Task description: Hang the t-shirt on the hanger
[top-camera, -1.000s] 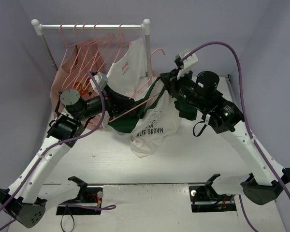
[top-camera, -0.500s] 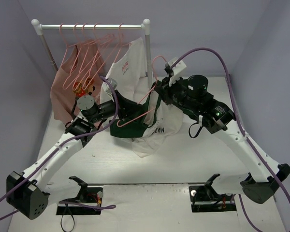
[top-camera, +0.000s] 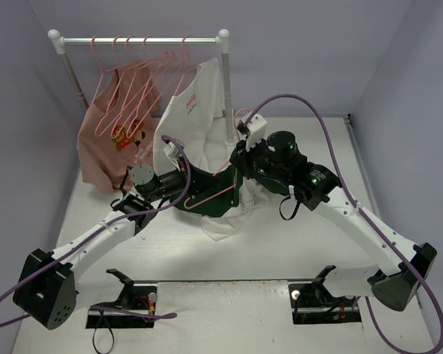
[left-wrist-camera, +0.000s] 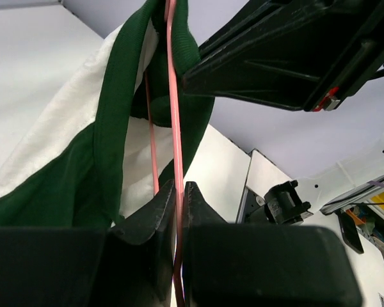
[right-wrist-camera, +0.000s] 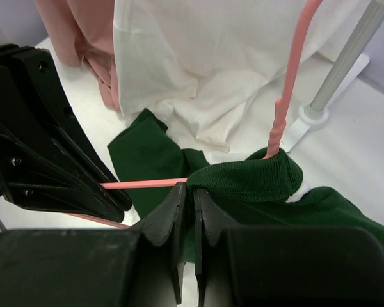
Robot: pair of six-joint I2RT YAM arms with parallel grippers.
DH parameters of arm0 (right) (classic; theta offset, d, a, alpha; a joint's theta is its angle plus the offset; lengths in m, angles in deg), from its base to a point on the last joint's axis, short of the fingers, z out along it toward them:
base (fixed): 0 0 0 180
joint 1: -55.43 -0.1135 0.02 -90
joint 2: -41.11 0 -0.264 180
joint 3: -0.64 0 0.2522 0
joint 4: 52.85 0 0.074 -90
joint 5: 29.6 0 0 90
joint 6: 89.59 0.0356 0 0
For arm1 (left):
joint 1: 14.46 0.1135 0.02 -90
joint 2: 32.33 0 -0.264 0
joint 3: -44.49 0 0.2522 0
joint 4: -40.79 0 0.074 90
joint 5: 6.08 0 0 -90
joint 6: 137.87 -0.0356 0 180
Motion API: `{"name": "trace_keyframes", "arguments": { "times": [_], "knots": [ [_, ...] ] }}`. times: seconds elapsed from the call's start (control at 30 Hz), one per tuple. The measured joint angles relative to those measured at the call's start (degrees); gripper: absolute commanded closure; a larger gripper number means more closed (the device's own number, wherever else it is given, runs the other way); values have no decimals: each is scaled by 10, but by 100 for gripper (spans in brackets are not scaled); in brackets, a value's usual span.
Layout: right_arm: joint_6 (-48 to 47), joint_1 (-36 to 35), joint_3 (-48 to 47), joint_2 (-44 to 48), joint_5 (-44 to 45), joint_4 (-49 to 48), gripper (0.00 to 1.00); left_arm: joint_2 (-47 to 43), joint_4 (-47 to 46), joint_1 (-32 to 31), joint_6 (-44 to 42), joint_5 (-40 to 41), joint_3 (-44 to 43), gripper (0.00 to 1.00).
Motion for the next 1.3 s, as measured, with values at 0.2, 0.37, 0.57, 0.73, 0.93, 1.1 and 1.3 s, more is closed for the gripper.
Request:
{"name": "trace_keyframes", "arguments": {
  "times": [0.2,0.37,0.57,0.73,0.93,1.1,1.3],
  "knots": [
    [0,0,23,1,1,-1,94,10,-47,0,25,-3,28,100],
    [-1,0,25,3,17,0,81,19,-101,-2,43,-17,33,100],
    [0,9,27,8,37,15,51,26,-158,-7,58,-32,33,100],
    [-10,22,19,23,50,43,40,49,-197,-8,72,-40,33,100],
    [-17,24,-13,48,58,68,35,79,-228,-9,82,-45,29,100],
    [-33,26,-33,81,72,68,32,96,-234,-10,86,-54,15,100],
    [-85,71,-32,110,103,70,32,101,-237,-10,88,-65,2,100]
  ]
}}
